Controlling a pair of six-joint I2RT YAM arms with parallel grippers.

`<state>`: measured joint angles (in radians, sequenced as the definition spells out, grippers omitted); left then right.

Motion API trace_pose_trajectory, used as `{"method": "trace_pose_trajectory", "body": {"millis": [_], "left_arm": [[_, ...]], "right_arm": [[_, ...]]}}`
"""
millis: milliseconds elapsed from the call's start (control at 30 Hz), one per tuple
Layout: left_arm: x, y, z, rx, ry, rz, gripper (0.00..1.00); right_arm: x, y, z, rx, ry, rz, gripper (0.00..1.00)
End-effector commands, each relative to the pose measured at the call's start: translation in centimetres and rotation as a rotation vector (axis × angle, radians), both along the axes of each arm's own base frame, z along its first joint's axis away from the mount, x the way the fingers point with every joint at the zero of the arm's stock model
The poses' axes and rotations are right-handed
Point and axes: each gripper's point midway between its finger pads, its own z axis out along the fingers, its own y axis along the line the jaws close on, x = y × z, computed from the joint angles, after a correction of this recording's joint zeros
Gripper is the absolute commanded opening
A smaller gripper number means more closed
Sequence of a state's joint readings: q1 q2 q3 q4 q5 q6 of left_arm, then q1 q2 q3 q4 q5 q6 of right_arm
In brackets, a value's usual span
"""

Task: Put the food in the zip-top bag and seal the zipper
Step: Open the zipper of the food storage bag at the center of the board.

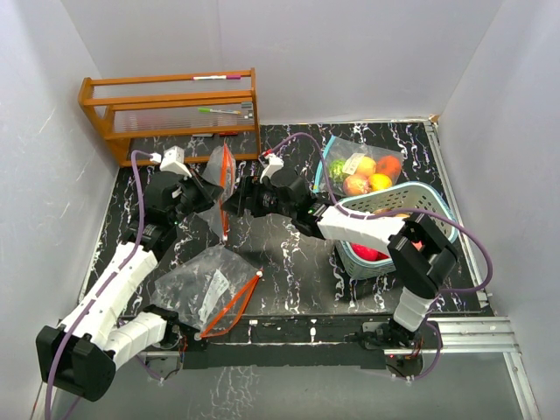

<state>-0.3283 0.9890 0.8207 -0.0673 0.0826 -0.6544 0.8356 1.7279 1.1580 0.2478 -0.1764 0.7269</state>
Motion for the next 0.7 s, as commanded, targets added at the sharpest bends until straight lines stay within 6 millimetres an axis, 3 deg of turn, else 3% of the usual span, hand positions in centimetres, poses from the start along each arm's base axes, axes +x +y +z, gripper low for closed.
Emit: {"method": "trace_pose_trajectory", "body": {"millis": [0,167,433,667], "left_arm": [[-0.5,0.2,2.0,-0.007,-0.050,-0.012,0.00],[-0.6,0.2,1.5,-0.003,-0.043,-0.010,0.00],[-0.8,0.0,2.3,-0.010,-0.053,-0.024,0.00],[-1.3,-0.1,2.4,-0.019,-0.050,-0.034,0.00]], "right_arm": [[1.3,0.1,2.9,0.038,-0.087,-0.045,0.79],[1.1,-0.1,4.1,0.072,-0.121,-0.042,0.79],[3.6,-1.8,2.3,-0.074,-0.107,-0.185,0.71],[4.0,-0.7,4.1,-0.035,-0.161,-0.154,0.70]]}}
